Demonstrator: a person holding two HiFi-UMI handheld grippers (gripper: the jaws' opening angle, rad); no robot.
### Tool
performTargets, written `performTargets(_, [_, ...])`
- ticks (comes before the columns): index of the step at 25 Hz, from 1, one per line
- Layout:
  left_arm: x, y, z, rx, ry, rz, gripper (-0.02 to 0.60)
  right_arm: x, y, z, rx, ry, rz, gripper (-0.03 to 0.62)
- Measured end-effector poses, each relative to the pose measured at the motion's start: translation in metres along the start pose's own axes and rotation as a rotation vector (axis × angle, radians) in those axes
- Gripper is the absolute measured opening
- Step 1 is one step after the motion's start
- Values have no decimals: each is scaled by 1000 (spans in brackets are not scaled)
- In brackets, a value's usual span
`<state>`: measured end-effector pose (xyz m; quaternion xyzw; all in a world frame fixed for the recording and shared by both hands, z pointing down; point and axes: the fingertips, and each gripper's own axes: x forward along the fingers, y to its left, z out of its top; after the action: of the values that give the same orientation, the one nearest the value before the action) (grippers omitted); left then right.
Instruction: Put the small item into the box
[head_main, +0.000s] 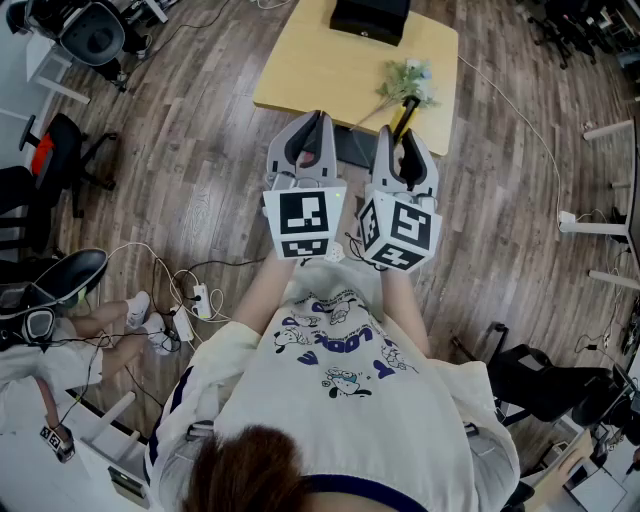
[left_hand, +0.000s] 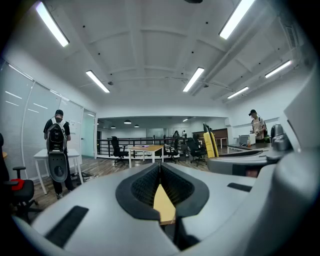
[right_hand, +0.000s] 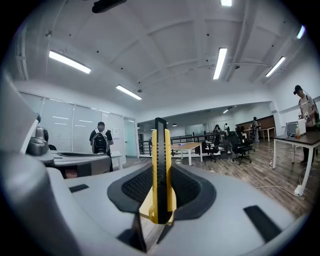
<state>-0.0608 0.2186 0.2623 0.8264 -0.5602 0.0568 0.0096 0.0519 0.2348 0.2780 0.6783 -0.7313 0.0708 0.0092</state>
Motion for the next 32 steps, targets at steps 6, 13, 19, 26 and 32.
performTargets(6, [5, 1, -1, -3, 0, -1, 20, 4, 0, -2, 1, 6, 0, 129])
performTargets(13, [10, 1, -5, -8, 8, 4, 20, 9, -3, -6, 9, 12, 15, 129])
performTargets(19, [10, -9, -19, -17, 38, 20, 20, 8, -15, -18, 24, 39, 28, 129])
performTargets(26, [16, -15, -30, -25, 71, 28, 20, 13, -25, -32, 52, 78, 44, 129])
performTargets(32, [32, -21, -33, -36, 84, 41, 20, 22, -43, -33, 58, 90, 50, 129])
